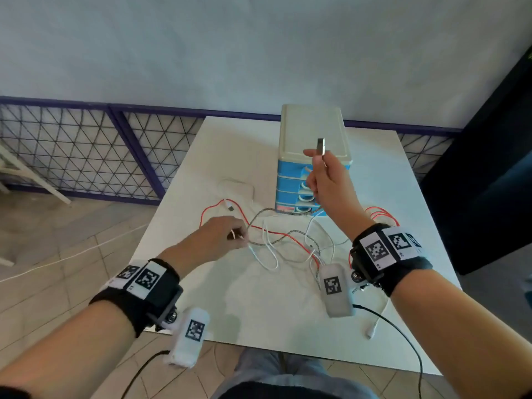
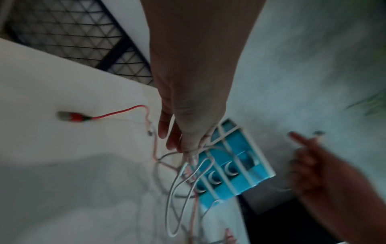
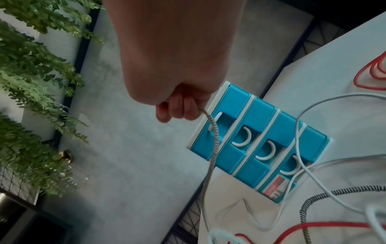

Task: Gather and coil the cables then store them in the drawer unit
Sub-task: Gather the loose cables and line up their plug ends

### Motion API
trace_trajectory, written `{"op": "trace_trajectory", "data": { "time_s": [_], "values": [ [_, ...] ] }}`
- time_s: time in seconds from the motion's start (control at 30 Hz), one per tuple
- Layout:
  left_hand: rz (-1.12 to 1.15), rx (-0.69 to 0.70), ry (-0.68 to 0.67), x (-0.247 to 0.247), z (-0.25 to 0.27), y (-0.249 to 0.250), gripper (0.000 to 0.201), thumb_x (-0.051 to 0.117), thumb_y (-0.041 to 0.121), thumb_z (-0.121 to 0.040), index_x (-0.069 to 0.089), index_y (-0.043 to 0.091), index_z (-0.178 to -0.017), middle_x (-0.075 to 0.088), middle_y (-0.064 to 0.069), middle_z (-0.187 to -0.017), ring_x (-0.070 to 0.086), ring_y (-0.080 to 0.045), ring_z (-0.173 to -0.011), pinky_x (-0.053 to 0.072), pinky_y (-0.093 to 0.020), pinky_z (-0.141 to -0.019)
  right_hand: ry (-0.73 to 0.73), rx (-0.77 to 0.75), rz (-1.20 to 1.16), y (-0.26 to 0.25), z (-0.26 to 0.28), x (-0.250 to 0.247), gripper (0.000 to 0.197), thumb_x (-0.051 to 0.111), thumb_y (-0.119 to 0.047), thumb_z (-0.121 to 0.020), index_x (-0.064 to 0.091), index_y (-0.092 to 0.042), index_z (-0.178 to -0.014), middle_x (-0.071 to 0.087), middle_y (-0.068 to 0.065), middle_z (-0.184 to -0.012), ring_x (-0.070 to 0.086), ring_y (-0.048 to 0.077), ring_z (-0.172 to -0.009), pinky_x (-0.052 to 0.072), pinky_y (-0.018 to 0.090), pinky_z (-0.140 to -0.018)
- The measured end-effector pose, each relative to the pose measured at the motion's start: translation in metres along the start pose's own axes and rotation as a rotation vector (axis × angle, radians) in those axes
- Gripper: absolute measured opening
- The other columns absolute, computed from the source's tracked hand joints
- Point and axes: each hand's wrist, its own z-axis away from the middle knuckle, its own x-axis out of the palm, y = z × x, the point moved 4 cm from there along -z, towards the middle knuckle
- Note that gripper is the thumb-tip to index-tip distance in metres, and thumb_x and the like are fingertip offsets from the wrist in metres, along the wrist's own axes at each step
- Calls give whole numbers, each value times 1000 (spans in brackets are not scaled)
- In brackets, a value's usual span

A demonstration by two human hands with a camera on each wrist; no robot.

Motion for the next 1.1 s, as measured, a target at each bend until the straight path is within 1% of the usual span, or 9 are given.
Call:
{"op": "trace_trajectory", "data": {
  "time_s": [0.1,0.2,0.37,0.5,0.6,0.67,0.77,0.87,1.1],
  "values": [
    [128,58,104,-34,-6,41,4,72,19,-81,69,16,-83,65,8,-77,57,1,-69,43,-8,-64,-191,72,-52,3,5,24,26,34,-19,-104,59,-15,-103,57,2,-67,52,5,-46,43,19,-48],
    [303,95,192,-53,-16,70,3,70,15,-83,69,12,-84,63,9,-70,55,5,-58,41,-5,-59,-330,149,-149,3,15,39,28,35,-19,-104,62,-12,-102,69,5,-88,69,7,-72,56,22,-69],
    [528,171,352,-61,-32,91,9,68,15,-84,68,6,-86,67,-7,-79,60,-3,-65,50,-16,-64,-440,219,-252,-7,30,43,33,32,-22,-105,57,0,-109,72,11,-85,73,21,-75,57,35,-78],
    [687,178,452,-52,-36,99,12,60,15,-91,63,6,-97,62,-2,-79,60,-1,-67,52,-16,-65,-391,185,-189,-16,33,40,27,37,-21,-103,53,-9,-86,58,5,-68,61,15,-55,53,30,-62],
    [804,138,295,-24,-39,99,26,45,35,-97,51,13,-109,59,2,-81,59,-8,-67,50,-25,-70,-288,180,-218,-16,21,35,28,39,-24,-102,51,-12,-80,51,3,-65,56,16,-55,52,33,-63],
    [853,120,89,-2,-38,99,42,43,52,-93,50,16,-116,64,1,-101,64,-8,-90,47,-27,-88,-211,203,-259,-16,13,31,27,43,-32,-98,54,-15,-80,54,3,-66,55,18,-59,52,39,-66],
    [598,192,-55,19,-33,103,29,50,43,-92,50,17,-106,59,3,-104,57,-8,-100,43,-19,-92,-181,317,-528,-19,10,25,26,36,-24,-103,48,-12,-83,46,0,-60,48,14,-44,46,27,-49],
    [129,225,24,27,-35,99,10,45,36,-96,50,28,-91,53,15,-81,54,-12,-86,35,-36,-96,-160,332,-539,-16,11,15,26,31,-22,-104,45,-14,-84,36,-2,-60,34,10,-38,32,20,-39],
    [-324,186,17,67,-51,64,31,29,-4,-78,36,26,-80,48,9,-82,44,-18,-88,23,-35,-80,-23,294,-390,-10,17,-3,30,30,-26,-104,45,-17,-80,29,-4,-57,24,5,-37,19,17,-36]
  ]
}}
